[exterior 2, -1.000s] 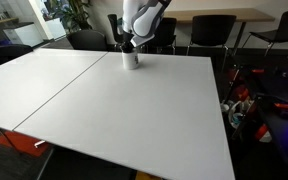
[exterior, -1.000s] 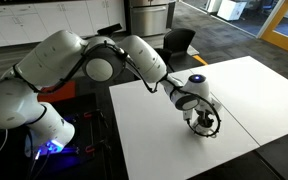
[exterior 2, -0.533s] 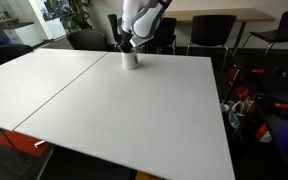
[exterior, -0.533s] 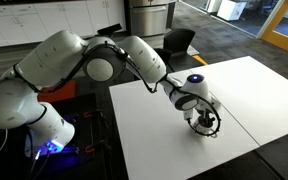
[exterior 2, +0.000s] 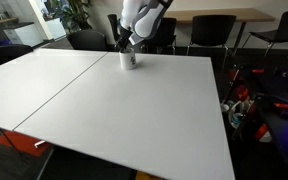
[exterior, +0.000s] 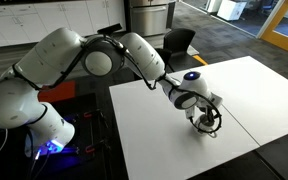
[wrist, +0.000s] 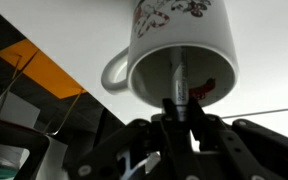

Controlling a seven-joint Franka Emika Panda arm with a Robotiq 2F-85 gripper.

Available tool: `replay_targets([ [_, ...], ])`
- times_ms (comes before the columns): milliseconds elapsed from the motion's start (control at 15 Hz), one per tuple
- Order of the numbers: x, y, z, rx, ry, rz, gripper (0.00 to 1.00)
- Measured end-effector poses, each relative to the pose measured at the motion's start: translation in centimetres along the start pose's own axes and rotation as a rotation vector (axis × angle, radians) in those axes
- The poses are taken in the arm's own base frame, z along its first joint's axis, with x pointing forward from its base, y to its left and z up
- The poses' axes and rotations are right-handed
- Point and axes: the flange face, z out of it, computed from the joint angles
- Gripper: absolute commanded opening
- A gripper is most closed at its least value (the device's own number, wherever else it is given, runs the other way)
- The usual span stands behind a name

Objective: Remove the marker from the white mug.

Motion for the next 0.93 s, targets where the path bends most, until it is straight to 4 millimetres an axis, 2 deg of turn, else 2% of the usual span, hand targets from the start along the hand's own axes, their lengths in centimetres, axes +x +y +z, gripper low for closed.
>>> replay_targets([
  [333, 0.8, 0.0, -2.9, -0.002, 0.054, -0.016, 0.05],
  [600, 1.1, 0.0, -6.1, 0.026, 0.142, -0.021, 0.05],
  [933, 1.1, -1.5, -9.6, 0.102, 0.229, -0.017, 0.05],
])
